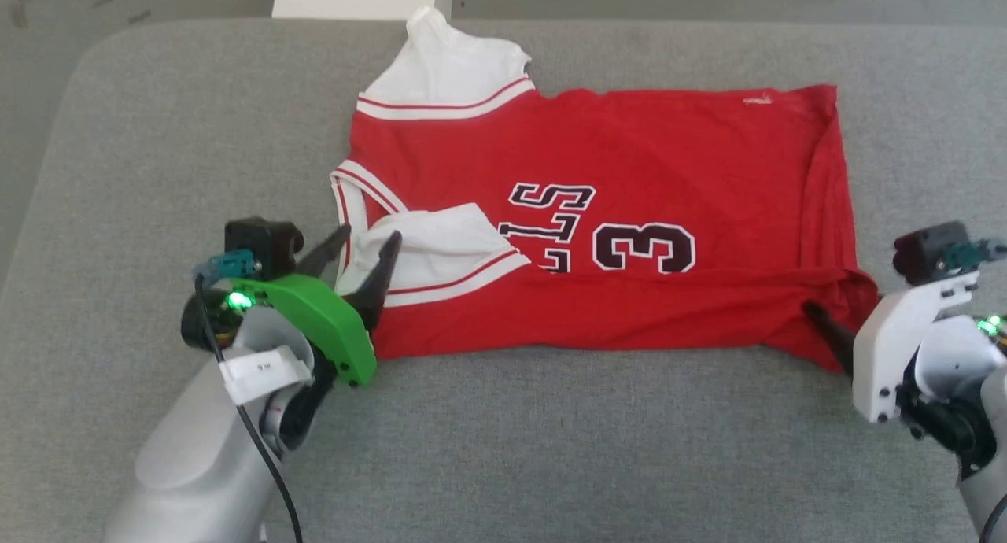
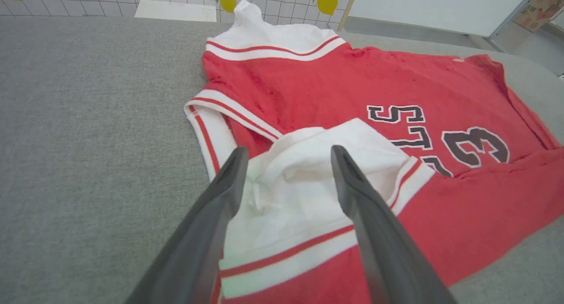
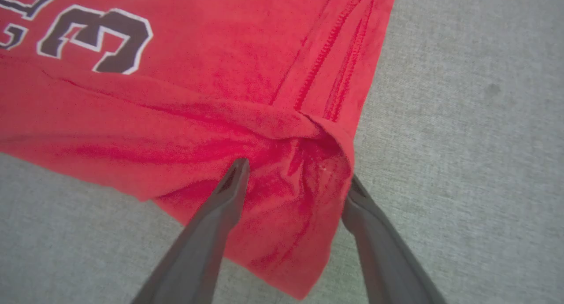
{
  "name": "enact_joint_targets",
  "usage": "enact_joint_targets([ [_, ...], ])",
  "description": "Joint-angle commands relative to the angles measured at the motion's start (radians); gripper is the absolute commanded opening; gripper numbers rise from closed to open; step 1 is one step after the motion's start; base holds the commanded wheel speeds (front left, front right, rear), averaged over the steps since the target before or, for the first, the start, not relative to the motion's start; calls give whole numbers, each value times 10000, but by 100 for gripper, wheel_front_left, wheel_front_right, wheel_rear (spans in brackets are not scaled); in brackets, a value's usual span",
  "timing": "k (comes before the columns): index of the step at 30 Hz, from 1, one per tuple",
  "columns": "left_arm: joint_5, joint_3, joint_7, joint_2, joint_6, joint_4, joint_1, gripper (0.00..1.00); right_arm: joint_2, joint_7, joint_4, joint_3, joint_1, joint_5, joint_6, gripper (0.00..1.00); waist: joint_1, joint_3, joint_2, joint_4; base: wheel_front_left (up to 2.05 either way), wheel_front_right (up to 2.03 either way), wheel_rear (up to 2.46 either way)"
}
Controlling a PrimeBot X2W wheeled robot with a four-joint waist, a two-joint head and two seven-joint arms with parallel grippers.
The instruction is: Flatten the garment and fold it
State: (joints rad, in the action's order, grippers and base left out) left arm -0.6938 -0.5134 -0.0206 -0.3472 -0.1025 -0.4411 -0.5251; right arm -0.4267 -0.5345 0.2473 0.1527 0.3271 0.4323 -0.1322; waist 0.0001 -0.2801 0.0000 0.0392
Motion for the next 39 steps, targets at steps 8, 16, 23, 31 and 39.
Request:
enact_joint_targets([
  [8, -220, 107, 509, 21, 1435, 1076, 1403, 100, 1239, -1255, -1290, -1533, -1272, -1573, 15, 100, -1, 844, 0, 97, 0, 0, 0],
  [16, 460, -188, 2405, -432, 3846, 2193, 2221, 100, 2289, -1895, -3174, -2406, -2193, -2680, 15, 100, -1, 703, 0, -33, 0, 0, 0],
  [23, 867, -426, 3397, -849, 4728, 2534, 2401, 100, 2752, -2212, -4022, -2541, -2452, -2764, 15, 100, -1, 298, 0, -261, 0, 0, 0],
  [31, 391, -559, 3743, -625, 4404, 2442, 2547, 0, 2686, -2140, -4006, -2602, -2292, -2899, 15, 100, -1, 68, 0, -346, 0, 0, 0],
  [39, 498, -494, 2825, -489, 4107, 2672, 2365, 0, 2594, -2184, -2928, -2765, -1742, -3272, 15, 100, -1, 280, 0, -42, 0, 0, 0],
])
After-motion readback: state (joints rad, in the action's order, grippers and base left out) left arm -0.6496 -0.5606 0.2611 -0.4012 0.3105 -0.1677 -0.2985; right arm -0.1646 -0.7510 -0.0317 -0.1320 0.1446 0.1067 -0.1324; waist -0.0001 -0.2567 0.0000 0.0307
